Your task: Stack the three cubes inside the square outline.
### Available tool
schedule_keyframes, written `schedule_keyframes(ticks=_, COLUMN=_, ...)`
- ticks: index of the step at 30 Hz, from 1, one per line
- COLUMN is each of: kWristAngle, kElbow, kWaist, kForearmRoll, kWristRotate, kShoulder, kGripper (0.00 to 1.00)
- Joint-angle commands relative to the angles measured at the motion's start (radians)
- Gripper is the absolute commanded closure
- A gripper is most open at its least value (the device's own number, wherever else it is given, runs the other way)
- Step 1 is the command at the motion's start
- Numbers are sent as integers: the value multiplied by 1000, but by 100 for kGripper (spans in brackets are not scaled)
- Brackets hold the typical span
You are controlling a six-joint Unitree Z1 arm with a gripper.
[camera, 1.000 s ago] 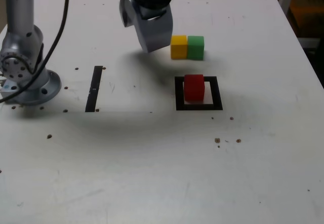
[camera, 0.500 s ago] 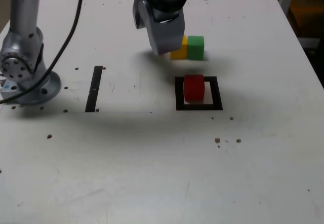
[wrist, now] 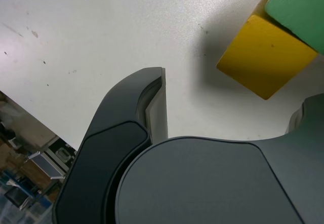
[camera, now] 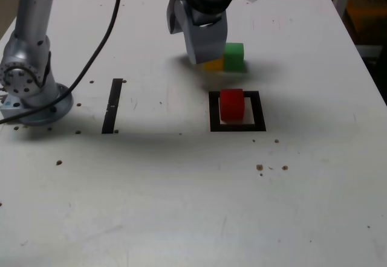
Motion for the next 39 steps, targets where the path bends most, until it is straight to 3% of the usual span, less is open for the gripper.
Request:
schedule_keyframes(ticks=1, kWristAngle=-3, kElbow=-5, kWaist=1, kForearmRoll=-1, kWristRotate=1, kShoulder=7, kGripper=7)
schedule_keyframes(ticks=18, kWristAngle=-24, kElbow=-13, kWaist=3, kForearmRoll=-19, kWristRotate=3, kShoulder=53, kGripper=9)
schedule_keyframes(ticks=30, kWristAngle=-80, kElbow=-26, kWaist=3, kForearmRoll=-27, kWristRotate=8, kShoulder=65, kGripper=14)
schedule_keyframes(ticks=39, kWristAngle=-80, kElbow=-32, kWaist=7, kForearmRoll=-33, kWristRotate=10, kShoulder=68, kGripper=14)
